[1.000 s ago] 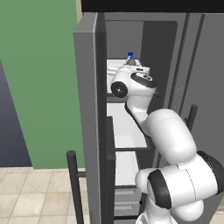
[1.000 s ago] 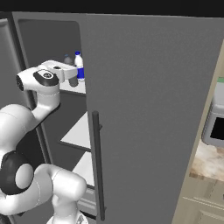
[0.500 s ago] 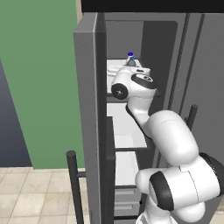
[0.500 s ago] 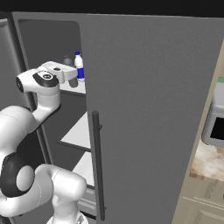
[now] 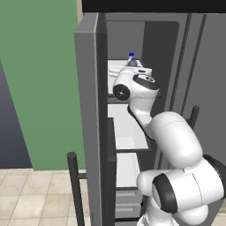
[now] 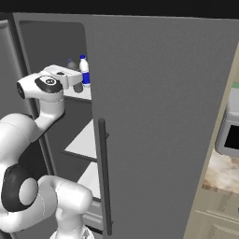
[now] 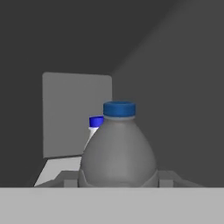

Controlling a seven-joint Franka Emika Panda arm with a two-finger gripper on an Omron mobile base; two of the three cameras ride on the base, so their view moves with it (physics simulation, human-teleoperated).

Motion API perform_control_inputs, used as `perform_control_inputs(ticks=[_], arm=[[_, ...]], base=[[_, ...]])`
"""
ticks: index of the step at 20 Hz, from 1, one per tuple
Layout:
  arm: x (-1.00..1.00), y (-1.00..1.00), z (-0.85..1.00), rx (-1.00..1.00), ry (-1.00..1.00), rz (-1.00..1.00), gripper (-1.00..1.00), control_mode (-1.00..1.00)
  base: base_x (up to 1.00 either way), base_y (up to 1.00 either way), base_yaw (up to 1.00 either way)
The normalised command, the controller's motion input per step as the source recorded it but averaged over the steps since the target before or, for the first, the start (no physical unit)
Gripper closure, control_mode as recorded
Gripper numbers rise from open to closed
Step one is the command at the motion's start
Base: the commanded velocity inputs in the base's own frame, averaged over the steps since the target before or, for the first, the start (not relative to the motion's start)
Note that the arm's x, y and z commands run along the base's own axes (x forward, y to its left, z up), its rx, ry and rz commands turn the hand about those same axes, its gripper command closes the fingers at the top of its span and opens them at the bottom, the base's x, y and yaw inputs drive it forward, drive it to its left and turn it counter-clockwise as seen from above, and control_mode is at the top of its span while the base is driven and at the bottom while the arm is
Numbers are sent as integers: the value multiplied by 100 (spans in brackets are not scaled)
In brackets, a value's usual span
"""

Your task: Take the bottled waters from the counter and place them in the freezer to freeze. Close the freezer door after placing the bottles.

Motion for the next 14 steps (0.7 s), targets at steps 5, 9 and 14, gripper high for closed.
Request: perform_control_inputs(ticks=[5,9,14], arm=[[0,0,-2,0,0,0,-100,-100],[0,0,-2,0,0,0,-100,-100],[0,0,0,0,0,0,-100,-100]], base=[[0,0,0],[0,0,0],[0,0,0]])
